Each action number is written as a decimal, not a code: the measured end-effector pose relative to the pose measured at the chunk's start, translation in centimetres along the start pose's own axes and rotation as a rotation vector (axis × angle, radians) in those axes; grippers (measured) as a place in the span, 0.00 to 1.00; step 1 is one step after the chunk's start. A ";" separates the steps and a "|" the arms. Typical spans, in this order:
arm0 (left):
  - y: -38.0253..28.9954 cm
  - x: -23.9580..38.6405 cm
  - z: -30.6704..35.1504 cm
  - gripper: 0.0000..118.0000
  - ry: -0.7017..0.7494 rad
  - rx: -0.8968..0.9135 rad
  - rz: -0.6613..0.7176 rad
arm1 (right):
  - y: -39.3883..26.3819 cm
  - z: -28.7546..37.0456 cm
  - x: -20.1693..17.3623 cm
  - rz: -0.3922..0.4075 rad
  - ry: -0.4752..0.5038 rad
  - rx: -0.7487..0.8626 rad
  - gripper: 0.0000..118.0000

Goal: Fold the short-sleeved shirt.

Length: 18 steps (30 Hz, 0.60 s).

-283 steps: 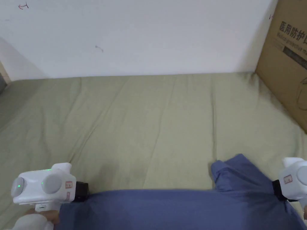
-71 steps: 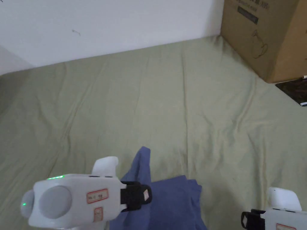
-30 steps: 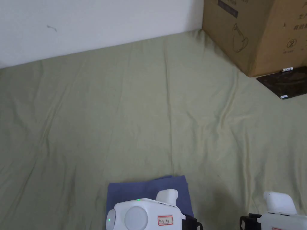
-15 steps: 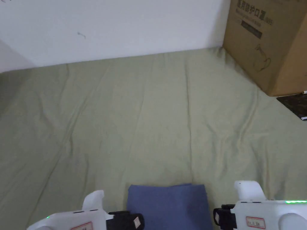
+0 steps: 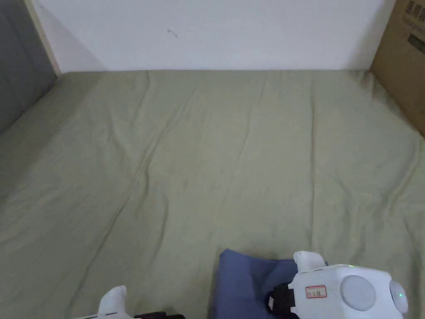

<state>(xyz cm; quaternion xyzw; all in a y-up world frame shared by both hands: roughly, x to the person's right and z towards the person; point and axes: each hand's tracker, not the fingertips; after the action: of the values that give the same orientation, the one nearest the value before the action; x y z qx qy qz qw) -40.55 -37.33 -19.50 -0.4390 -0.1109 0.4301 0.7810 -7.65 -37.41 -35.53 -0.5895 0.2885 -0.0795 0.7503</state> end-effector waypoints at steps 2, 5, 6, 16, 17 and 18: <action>0.8 -0.4 -0.7 0.26 -0.015 -0.007 -0.010 | -0.1 0.0 0.0 0.017 -0.005 0.005 0.00; 2.3 0.3 -2.5 0.87 -0.033 -0.067 -0.039 | -0.2 -0.1 -0.1 0.018 -0.005 0.009 0.00; 2.9 0.2 -3.4 0.88 -0.052 -0.090 -0.044 | -0.2 -0.1 -0.1 0.014 -0.004 0.011 0.00; 5.4 0.7 -12.1 0.88 -0.253 -0.242 0.058 | -0.5 0.2 1.1 -0.056 0.047 0.024 0.00; 5.6 0.9 -12.6 0.87 -0.271 -0.254 0.057 | -0.4 0.2 1.1 -0.060 0.050 0.023 0.00; 5.8 0.7 -12.9 0.78 -0.264 -0.255 0.051 | -0.4 0.2 1.1 -0.066 0.054 0.023 0.00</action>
<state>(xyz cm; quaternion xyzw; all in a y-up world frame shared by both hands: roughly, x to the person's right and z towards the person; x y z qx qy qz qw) -36.40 -43.01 -31.81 -0.4769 -0.2549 0.4861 0.6864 -6.51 -37.86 -35.49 -0.5875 0.2880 -0.1232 0.7461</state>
